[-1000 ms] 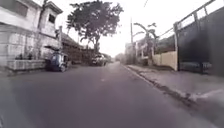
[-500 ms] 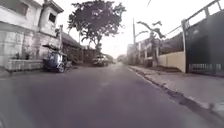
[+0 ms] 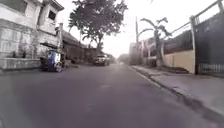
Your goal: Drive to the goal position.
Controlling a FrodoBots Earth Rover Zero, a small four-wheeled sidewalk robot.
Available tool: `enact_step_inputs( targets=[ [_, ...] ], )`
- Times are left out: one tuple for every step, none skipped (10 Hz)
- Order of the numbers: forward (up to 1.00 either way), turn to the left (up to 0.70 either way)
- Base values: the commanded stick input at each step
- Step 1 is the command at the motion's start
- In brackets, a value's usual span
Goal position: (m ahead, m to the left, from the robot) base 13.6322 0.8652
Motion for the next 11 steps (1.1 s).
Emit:
enact_step_inputs(
  targets=[
    [1.00, -0.29],
    [1.00, -0.16],
    [1.00, -0.03],
    [1.00, 0.00],
    [1.00, 0.00],
    [1.00, 0.00],
    [1.00, 0.00],
    [1.00, 0.00],
    [1.00, 0.00],
    [1.00, 0.00],
    [1.00, 0.00]
  ],
)
